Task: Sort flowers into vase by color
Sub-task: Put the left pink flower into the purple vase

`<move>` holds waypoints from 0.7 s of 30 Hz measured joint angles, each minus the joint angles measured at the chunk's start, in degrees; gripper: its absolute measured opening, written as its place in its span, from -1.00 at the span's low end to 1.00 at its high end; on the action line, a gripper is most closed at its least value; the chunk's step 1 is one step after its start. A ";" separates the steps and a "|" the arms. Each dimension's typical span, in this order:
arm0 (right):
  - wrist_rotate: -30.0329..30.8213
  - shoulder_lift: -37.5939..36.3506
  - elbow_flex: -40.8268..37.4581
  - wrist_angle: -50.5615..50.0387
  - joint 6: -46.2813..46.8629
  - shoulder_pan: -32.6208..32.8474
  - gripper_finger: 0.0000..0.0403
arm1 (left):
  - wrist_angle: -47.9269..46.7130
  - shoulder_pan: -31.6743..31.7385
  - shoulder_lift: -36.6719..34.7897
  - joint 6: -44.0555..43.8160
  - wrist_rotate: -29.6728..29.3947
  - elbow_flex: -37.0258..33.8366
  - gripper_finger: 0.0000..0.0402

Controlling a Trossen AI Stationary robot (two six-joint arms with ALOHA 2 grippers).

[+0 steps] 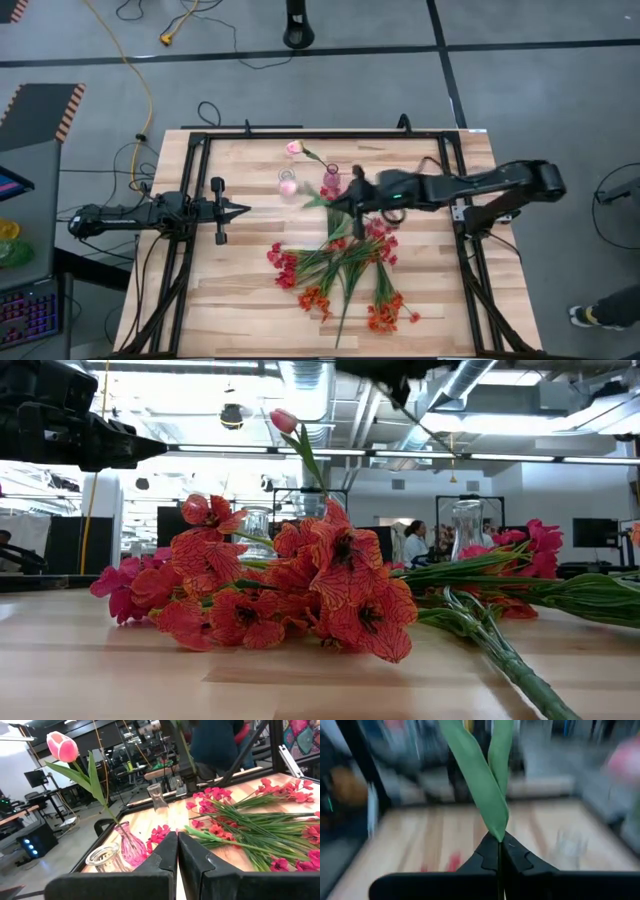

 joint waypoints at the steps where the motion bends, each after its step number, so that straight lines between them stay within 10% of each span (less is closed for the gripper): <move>1: -0.64 -1.31 -3.16 7.69 -1.23 -0.52 -0.87 | 0.01 -0.02 0.00 0.00 0.02 0.00 -1.00; 8: -2.34 -1.51 -17.00 49.50 -7.41 -5.40 -0.87 | 0.10 0.00 0.02 0.00 -1.42 0.00 -1.00; 21: -7.19 15.39 -15.35 71.34 -7.59 -17.84 -0.85 | 0.21 0.00 0.02 0.17 -1.58 0.00 -1.00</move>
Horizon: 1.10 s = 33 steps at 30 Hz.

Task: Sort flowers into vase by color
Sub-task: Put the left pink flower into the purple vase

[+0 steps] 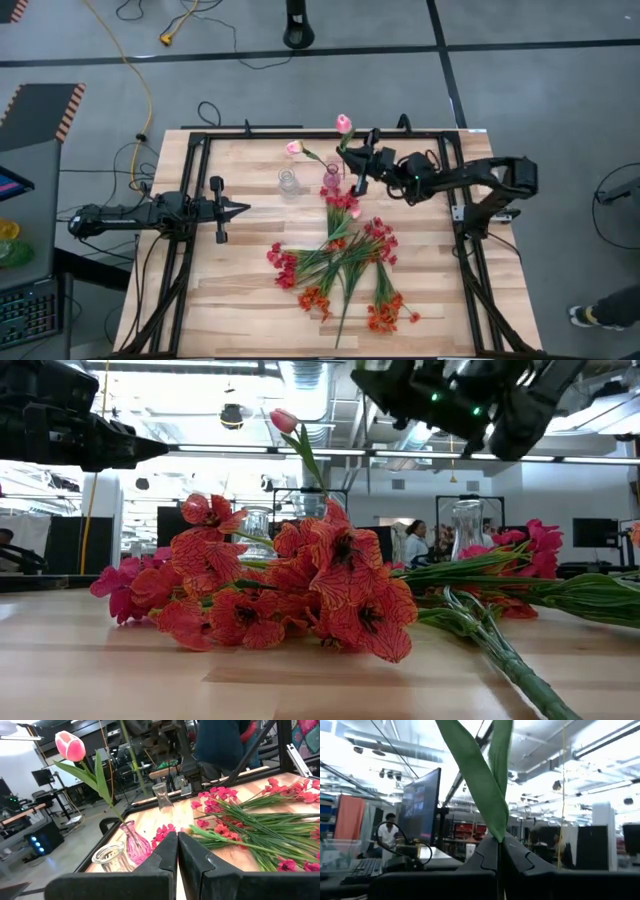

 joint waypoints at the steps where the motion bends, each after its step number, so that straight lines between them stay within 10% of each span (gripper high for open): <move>1: -0.62 1.47 0.71 1.43 -0.02 -0.52 -0.84 | 0.00 0.00 0.00 0.29 -0.01 0.00 -1.00; 33: -1.14 14.57 8.34 1.25 2.05 -6.06 -0.85 | -0.02 0.00 -0.02 0.42 0.02 0.00 -1.00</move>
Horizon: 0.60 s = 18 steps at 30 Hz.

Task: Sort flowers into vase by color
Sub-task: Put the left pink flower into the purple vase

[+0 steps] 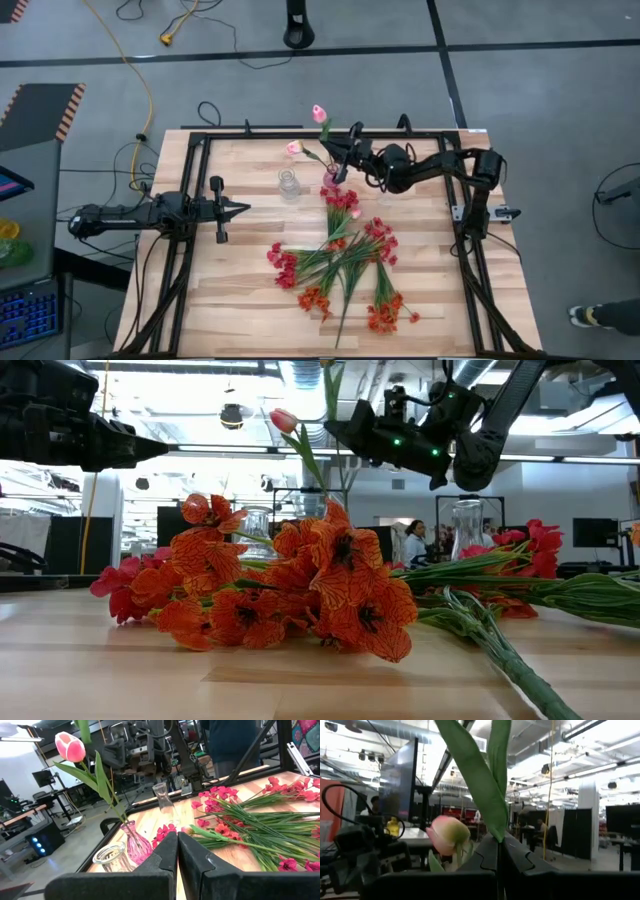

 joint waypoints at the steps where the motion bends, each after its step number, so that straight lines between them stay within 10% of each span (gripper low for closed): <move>1: 0.04 -0.01 0.00 -0.74 0.39 -0.01 -0.85 | 0.00 0.00 0.00 0.00 0.00 0.00 -1.00; 18: 0.17 -0.01 -0.02 -1.51 0.77 0.03 -0.75 | 0.00 0.00 0.02 0.02 0.00 0.01 -1.00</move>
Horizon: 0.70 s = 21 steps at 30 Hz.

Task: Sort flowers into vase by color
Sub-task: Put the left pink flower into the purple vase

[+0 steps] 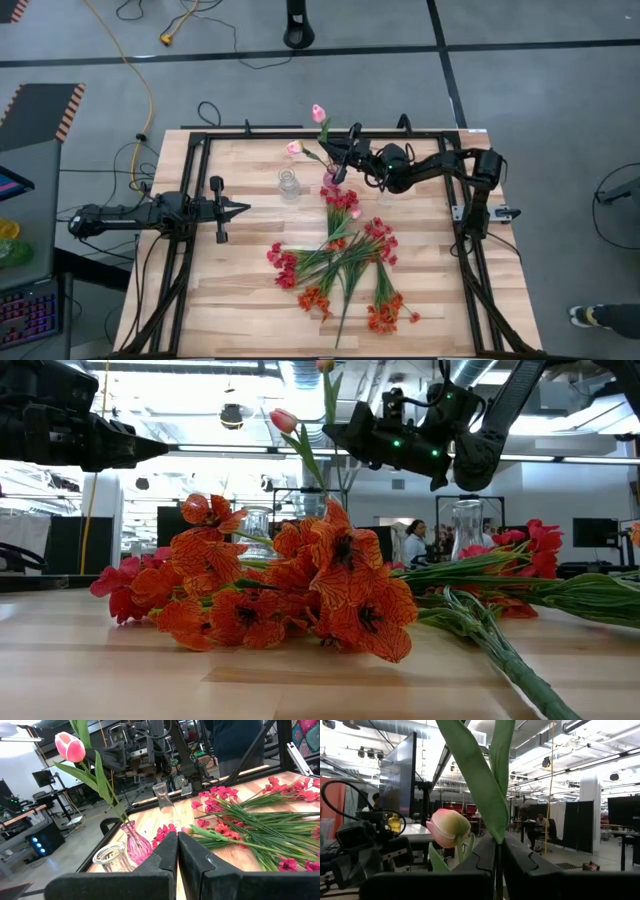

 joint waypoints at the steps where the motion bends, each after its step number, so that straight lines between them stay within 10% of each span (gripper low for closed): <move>1: 0.01 0.00 0.00 -0.01 -0.19 0.00 -0.75 | 0.00 0.00 -0.02 0.00 0.00 -0.01 -1.00; 21: 3.33 -0.11 -0.02 -2.43 -0.24 0.00 -0.53 | 0.00 -0.02 0.00 0.02 0.02 -0.01 -1.00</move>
